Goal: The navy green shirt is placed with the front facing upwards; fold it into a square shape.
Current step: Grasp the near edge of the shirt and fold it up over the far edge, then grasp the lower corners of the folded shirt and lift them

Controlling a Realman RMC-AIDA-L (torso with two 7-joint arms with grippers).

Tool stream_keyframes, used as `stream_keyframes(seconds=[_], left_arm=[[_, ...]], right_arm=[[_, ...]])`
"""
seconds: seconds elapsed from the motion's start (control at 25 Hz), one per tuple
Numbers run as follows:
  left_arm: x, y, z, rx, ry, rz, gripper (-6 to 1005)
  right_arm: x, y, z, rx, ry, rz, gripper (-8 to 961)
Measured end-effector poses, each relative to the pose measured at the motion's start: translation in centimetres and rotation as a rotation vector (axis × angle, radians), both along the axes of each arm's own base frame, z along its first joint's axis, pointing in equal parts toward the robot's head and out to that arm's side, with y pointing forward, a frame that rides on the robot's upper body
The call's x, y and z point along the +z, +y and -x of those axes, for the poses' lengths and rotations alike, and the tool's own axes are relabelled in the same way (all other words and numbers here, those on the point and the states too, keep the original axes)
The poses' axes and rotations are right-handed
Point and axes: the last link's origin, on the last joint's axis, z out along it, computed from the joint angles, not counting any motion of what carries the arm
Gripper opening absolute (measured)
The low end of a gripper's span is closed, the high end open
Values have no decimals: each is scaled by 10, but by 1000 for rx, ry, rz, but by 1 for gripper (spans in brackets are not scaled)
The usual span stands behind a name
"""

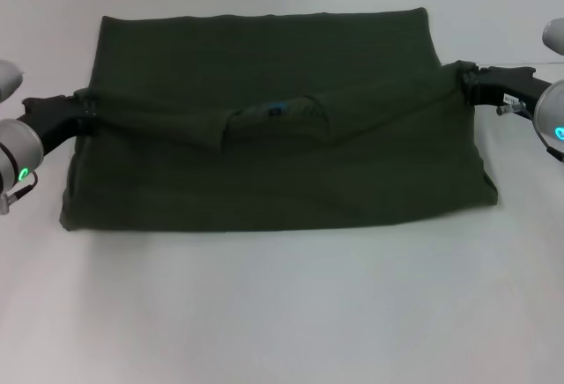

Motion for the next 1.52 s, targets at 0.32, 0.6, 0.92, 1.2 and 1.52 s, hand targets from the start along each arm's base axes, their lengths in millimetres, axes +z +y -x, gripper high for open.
stream_keyframes(seconds=[0.32,0.6,0.92,1.2,1.52], left_arm=[[-1,2,-4,-17,13,-2,33],[-6,4,-3,36,19,-11,53],[-17,1,-7,18,56,10,130],[-16,1,-10,0,43,-3,390],[-4,-1,-8,-9,-76,-93,726]], right_arm=[[0,4,6,14,-13,1,32],[-3,5,4,-15,-26,-1,32],[-5,5,1,-40,-38,-7,135],[-5,3,-2,-45,-46,-7,295],[-4,-4,-5,-36,21,-12,689]])
